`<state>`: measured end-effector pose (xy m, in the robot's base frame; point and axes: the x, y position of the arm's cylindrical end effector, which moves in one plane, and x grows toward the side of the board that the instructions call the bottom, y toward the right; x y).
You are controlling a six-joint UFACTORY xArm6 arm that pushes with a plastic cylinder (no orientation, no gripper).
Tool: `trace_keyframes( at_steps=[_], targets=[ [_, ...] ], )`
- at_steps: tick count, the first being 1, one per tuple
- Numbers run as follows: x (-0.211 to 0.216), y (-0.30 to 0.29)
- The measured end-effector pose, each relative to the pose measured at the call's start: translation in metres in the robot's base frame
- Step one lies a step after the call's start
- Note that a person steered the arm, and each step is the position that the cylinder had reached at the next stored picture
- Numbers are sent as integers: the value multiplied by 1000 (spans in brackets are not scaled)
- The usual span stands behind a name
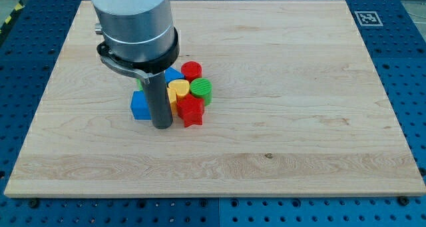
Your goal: Place red star at the top right of the yellow heart
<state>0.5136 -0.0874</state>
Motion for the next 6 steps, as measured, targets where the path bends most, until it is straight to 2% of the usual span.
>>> trace_keyframes(
  at_steps=[2, 3, 6],
  targets=[
    [19, 1],
    [40, 26],
    [12, 46]
  ],
)
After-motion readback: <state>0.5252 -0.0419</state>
